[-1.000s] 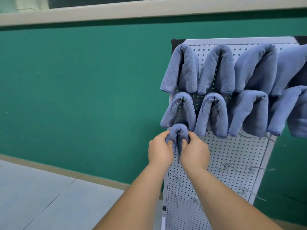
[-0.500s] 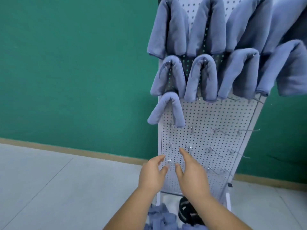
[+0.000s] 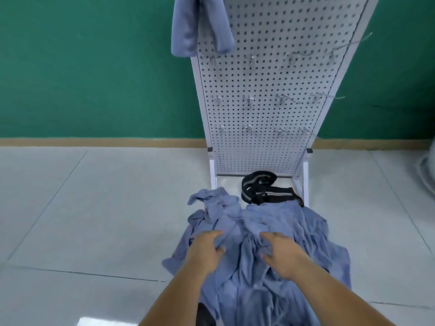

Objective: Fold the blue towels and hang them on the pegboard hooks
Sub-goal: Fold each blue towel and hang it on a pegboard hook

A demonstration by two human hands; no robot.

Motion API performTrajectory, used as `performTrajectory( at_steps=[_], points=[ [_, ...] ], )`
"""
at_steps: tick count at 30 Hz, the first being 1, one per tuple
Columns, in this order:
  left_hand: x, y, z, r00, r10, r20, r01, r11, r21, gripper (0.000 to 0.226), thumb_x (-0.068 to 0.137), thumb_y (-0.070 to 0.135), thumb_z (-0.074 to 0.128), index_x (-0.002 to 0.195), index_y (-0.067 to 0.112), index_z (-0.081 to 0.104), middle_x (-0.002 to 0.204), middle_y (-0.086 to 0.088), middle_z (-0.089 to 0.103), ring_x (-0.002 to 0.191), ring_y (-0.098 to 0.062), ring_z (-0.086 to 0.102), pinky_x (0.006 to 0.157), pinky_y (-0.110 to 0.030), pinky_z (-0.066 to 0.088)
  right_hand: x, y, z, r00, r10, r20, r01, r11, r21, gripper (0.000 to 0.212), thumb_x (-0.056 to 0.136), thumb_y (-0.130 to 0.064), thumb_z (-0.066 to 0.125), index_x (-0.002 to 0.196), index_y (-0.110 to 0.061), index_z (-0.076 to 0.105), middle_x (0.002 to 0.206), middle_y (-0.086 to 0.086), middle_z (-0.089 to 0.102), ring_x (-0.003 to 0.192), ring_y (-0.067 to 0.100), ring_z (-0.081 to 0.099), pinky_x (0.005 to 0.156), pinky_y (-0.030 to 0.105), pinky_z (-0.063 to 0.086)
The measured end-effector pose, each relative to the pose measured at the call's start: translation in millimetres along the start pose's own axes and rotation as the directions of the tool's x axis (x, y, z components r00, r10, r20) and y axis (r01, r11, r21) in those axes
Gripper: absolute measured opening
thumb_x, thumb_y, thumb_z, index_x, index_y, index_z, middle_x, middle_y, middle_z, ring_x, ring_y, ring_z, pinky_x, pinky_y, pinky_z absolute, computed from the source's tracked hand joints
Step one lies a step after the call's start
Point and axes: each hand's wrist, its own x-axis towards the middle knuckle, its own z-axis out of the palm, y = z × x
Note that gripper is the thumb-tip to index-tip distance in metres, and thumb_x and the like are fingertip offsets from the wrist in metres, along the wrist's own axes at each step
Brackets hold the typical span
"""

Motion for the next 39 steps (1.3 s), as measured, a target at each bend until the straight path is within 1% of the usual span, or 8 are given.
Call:
performTrajectory(
  at_steps=[9,14,19,26,29,33,35,39],
  points=[
    [-3.5,-55.7,33.6,0.967,-0.215,0.14,0.168,0.943,0.289,0.078,0.093,0.049,0.069,0.161,0.041,0.029,0.168,-0.004,0.012,0.153,-0.042,0.019,0.12,-0.052,0.037,-3.3,-19.4,41.1,0.987,-0.087,0.137,0.102,0.988,-0.113,0.07,0.104,-0.035,0.057,0.165,-0.036,0.023,0.168,0.001,0.027,0.149,0.028,0.04,0.114,0.042,0.045],
    [9.4,-62.3,21.0,0.958,-0.212,0.191,0.165,0.958,0.235,0.073,0.094,0.04,0.074,0.154,0.017,0.04,0.157,-0.006,0.041,0.146,-0.035,0.039,0.117,-0.044,0.04,1.8,-28.3,41.3,0.99,-0.1,0.098,0.107,0.992,-0.066,0.068,0.104,-0.036,0.055,0.164,-0.035,0.024,0.165,-0.001,0.032,0.146,0.026,0.043,0.111,0.042,0.048],
    [8.1,-40.5,-10.3,0.986,-0.158,-0.057,0.151,0.982,-0.11,0.032,0.095,0.016,0.072,0.127,0.017,0.073,0.121,0.0,0.073,0.11,-0.017,0.069,0.095,-0.029,0.055,5.4,-34.2,32.0,0.994,-0.101,0.042,0.1,0.995,0.021,0.064,0.102,-0.037,0.06,0.161,-0.034,0.034,0.155,0.0,0.045,0.129,0.023,0.058,0.103,0.037,0.052],
    [8.3,57.5,-82.1,0.991,0.039,-0.125,-0.079,0.939,-0.335,0.027,0.095,0.004,0.065,0.103,0.021,0.084,0.103,-0.001,0.079,0.091,-0.016,0.073,0.082,-0.03,0.06,-7.7,-65.7,-12.7,0.969,-0.164,-0.183,0.23,0.867,0.441,0.057,0.086,-0.054,0.078,0.138,-0.04,0.059,0.128,-0.021,0.066,0.107,0.003,0.067,0.094,0.027,0.054],
    [1.8,99.8,-101.3,0.986,0.121,-0.117,-0.158,0.902,-0.402,0.028,0.093,0.006,0.069,0.096,0.031,0.083,0.095,0.012,0.078,0.09,-0.006,0.072,0.082,-0.024,0.059,-20.3,-80.9,-40.6,0.937,-0.135,-0.323,0.299,0.789,0.537,0.033,0.083,-0.053,0.081,0.108,-0.037,0.067,0.105,-0.019,0.074,0.096,-0.003,0.069,0.083,0.019,0.053],
    [-11.4,140.9,-123.4,0.971,0.207,-0.119,-0.239,0.843,-0.482,0.03,0.097,0.001,0.067,0.097,0.027,0.081,0.096,0.007,0.076,0.086,-0.007,0.072,0.086,-0.028,0.063,-39.2,-84.8,-84.3,0.874,-0.089,-0.478,0.374,0.75,0.546,0.017,0.09,-0.041,0.079,0.1,-0.03,0.072,0.092,-0.013,0.076,0.085,0.001,0.07,0.079,0.023,0.056],
    [-15.0,156.4,-136.1,0.954,0.257,-0.152,-0.299,0.845,-0.443,0.03,0.096,-0.004,0.065,0.102,0.021,0.08,0.096,0.005,0.076,0.088,-0.008,0.072,0.088,-0.025,0.061,-45.7,-81.1,-108.3,0.86,-0.106,-0.5,0.395,0.758,0.519,0.005,0.095,-0.024,0.074,0.094,-0.029,0.073,0.085,-0.014,0.076,0.076,0.002,0.069,0.076,0.028,0.056],
    [-20.8,180.6,-161.6,0.901,0.358,-0.244,-0.411,0.885,-0.218,0.027,0.092,-0.003,0.069,0.105,0.017,0.08,0.083,0.009,0.074,0.077,-0.008,0.068,0.081,-0.021,0.056,-60.3,-76.1,-160.0,0.837,-0.112,-0.535,0.402,0.79,0.463,0.021,0.095,-0.015,0.062,0.085,-0.029,0.073,0.069,-0.01,0.07,0.062,0.017,0.06,0.069,0.04,0.052]
  ],
)
